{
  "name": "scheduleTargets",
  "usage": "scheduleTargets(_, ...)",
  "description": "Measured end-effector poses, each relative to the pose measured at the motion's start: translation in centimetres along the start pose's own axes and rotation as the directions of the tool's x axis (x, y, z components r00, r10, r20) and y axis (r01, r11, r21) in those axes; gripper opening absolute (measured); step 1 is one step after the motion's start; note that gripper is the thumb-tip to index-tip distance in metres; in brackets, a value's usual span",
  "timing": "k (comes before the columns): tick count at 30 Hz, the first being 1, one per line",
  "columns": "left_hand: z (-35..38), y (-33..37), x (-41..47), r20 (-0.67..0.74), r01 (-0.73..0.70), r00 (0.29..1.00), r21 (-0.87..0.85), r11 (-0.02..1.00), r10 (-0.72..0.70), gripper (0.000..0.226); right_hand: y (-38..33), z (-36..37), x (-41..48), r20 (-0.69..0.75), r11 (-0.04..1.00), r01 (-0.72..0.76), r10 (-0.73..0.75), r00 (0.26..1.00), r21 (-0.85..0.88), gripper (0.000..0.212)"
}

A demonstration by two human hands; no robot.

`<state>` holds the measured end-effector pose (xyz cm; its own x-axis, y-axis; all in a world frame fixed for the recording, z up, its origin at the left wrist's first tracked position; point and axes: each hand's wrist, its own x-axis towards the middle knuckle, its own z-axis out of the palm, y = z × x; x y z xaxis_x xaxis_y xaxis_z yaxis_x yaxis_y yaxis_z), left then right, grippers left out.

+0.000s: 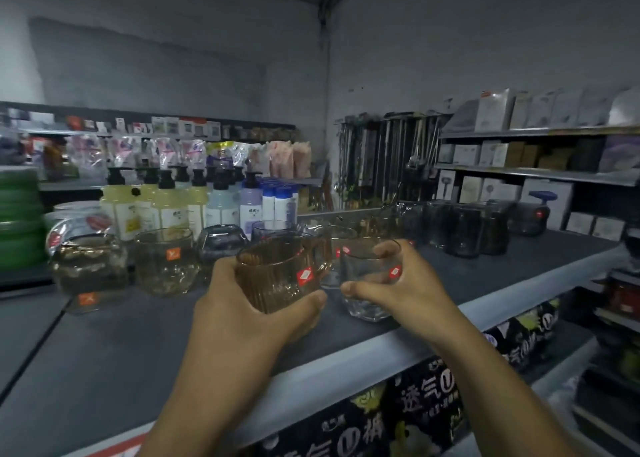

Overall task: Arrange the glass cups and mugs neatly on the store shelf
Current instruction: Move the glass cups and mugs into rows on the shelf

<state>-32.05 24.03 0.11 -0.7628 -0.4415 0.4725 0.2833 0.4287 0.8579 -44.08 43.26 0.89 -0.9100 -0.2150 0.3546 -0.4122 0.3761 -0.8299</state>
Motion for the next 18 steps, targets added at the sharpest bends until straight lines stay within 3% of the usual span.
scheduleTargets(6, 4.1, 1.0, 0.5, -0.123, 0.054, 0.991, -0.045, 0.998, -0.059, 0.075, 1.8, -2.4, 2.6, 0.192, 0.996, 0.094, -0.092, 0.977, -0.002, 0.070)
scheduleTargets(12, 6.0, 1.0, -0.2, -0.335, 0.003, 0.942, 0.082, 0.997, 0.024, 0.073, 3.3, -2.8, 4.0, 0.276, 0.986, 0.139, -0.159, 0.948, 0.094, 0.071)
scheduleTargets(18, 5.6, 1.1, -0.9, -0.354, 0.012, 0.935, 0.113, 0.994, 0.029, 0.076, 3.6, -2.8, 4.4, 0.349, 0.978, 0.172, -0.202, 0.915, 0.114, 0.069)
